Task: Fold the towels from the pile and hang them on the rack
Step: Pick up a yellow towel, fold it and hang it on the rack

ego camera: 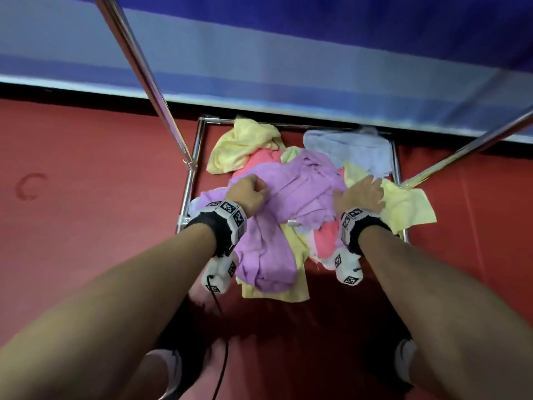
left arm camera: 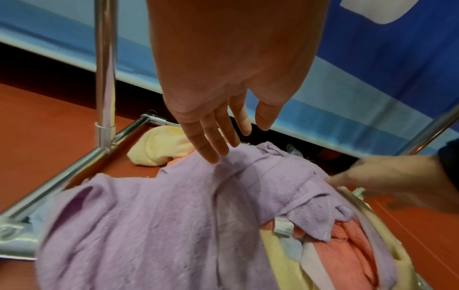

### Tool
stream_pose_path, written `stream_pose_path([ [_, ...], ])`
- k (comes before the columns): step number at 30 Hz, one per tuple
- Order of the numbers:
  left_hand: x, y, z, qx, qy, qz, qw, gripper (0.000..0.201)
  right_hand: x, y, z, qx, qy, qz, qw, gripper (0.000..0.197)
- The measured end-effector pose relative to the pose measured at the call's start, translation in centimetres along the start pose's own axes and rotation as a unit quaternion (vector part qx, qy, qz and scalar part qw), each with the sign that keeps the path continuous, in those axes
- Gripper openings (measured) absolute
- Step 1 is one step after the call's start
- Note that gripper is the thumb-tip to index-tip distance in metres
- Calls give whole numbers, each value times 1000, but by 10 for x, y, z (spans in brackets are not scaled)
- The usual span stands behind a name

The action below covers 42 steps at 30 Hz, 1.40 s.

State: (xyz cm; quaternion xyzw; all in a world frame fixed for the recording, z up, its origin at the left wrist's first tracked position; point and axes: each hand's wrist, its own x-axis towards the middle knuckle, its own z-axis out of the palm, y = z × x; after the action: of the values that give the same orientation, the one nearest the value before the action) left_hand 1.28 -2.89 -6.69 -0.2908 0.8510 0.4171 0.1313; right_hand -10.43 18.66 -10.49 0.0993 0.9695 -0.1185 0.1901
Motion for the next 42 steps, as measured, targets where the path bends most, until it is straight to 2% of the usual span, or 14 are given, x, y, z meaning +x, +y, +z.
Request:
stream_pose_path([
  [4, 4, 19, 17, -10, -15, 16, 1000, 6, 14, 39, -7, 98, -76, 31, 992, 44],
  [10, -17, 59, 23, 3, -33, 38, 999, 26, -22, 25, -41, 201, 32, -112, 973, 25],
  [13, -38, 90, 8, -9, -50, 70, 996, 47, -56, -1, -81, 330, 50, -166, 928, 20],
  [16, -74, 128, -20, -25, -101, 124, 987, 62, -99, -28, -130, 434, 6, -196, 879, 19],
  [19, -116, 155, -46, -16, -113, 192, 975, 45, -139, -46, -170, 524, -72, -196, 826, 22],
  [23, -156, 165, -75, -34, -4, 211, 977, 26, -180, -39, -211, 618, -154, -200, 744, 10],
  [25, -173, 165, -85, -37, -20, 225, 973, 22, -192, -29, -225, 604, -128, -213, 758, 12],
  [29, -201, 164, -95, -41, -56, 237, 969, 25, -220, -6, -235, 514, -113, -226, 819, 55],
  [32, -209, 156, -93, -157, -32, 180, 971, 34, -243, 7, -228, 443, -207, -286, 824, 59],
  [34, -209, 156, -94, -263, 2, 107, 959, 38, -248, 13, -224, 363, -216, -325, 846, 77],
  [35, -208, 157, -97, -311, 13, 67, 948, 38, -245, 14, -220, 311, -200, -345, 863, 76],
  [37, -200, 160, -106, -398, -7, 13, 917, 40, -240, 14, -220, 191, -125, -383, 895, 32],
  [38, -196, 161, -110, -426, -22, 2, 904, 43, -236, 14, -221, 177, -96, -391, 898, 23],
  [42, -183, 158, -126, -375, 8, -5, 927, 44, -226, 3, -232, 306, -64, -390, 866, 24],
])
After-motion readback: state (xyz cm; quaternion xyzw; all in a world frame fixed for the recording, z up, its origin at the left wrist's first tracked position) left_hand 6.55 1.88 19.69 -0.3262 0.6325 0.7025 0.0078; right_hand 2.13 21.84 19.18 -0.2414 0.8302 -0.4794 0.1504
